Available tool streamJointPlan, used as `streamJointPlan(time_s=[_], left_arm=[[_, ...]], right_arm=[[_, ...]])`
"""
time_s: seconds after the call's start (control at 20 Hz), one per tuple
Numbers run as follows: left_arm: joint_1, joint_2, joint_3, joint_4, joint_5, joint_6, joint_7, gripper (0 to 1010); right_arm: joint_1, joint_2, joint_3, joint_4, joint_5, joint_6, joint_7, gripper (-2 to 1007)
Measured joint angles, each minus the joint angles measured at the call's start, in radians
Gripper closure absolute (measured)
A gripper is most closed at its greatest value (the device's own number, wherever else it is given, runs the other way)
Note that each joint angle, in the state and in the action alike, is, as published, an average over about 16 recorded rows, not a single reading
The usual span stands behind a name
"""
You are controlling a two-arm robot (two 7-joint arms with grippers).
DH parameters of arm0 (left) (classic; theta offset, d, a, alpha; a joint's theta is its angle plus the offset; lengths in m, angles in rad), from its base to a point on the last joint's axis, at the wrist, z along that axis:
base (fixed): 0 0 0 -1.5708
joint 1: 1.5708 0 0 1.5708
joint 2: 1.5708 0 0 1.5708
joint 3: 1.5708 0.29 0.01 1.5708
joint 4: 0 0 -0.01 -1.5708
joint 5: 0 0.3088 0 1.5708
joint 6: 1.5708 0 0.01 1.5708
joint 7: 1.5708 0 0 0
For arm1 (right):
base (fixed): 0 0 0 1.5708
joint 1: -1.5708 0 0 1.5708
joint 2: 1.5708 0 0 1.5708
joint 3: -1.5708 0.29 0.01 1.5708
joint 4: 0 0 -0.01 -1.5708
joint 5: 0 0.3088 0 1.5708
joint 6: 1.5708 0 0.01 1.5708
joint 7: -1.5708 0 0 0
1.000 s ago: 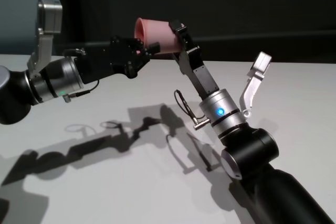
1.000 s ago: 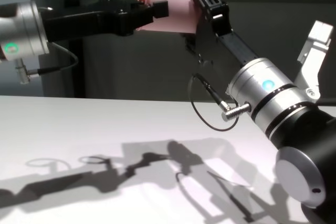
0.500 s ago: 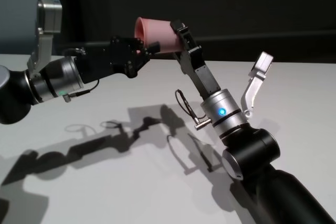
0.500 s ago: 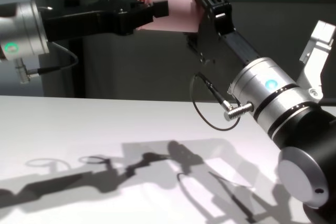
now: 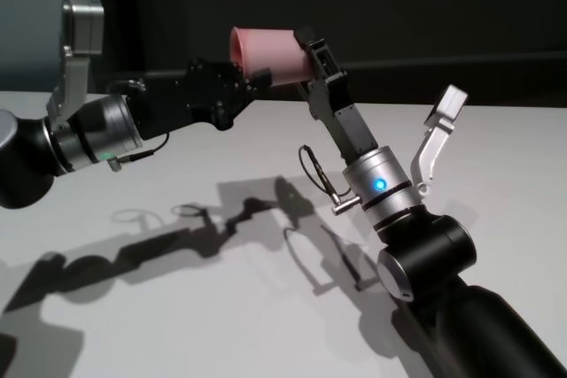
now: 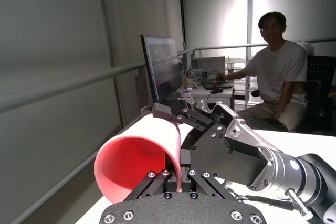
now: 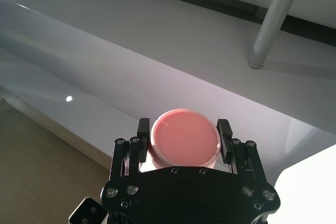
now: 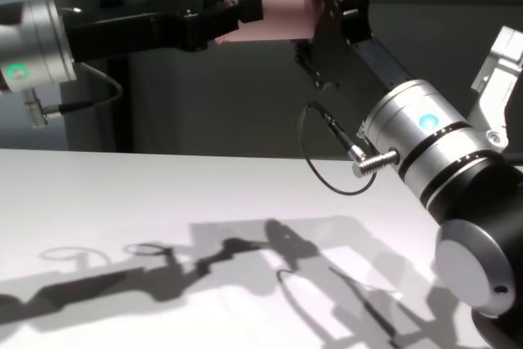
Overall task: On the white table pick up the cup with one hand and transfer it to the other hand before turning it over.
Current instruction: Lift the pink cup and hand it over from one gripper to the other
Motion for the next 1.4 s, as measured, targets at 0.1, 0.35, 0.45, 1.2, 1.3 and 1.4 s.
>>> streamJointPlan(time_s=[0.1,0.35,0.45,1.2,1.3,1.4], left_arm=[[0.000,0.000,0.000,0.000,0.000,0.000,0.000,964],[0.000,0.000,0.000,0.000,0.000,0.000,0.000,964],[0.000,0.000,0.000,0.000,0.000,0.000,0.000,964],[0.000,0.000,0.000,0.001,0.001,0.001,0.000,960],[0.000,0.000,0.000,0.001,0.001,0.001,0.000,949],[0.000,0.000,0.000,0.001,0.002,0.002,0.001,928]], right_arm=[[0.000,0.002,-0.002,-0.003,0.007,0.000,0.000,246],[0.000,0.006,-0.008,-0.008,0.022,-0.003,0.002,261],[0.000,0.008,-0.011,-0.008,0.026,-0.005,0.003,264],[0.006,0.026,-0.041,-0.006,0.048,-0.026,0.007,267],[0.006,0.028,-0.045,-0.006,0.051,-0.029,0.007,267],[0.006,0.030,-0.049,-0.007,0.053,-0.032,0.008,267]])
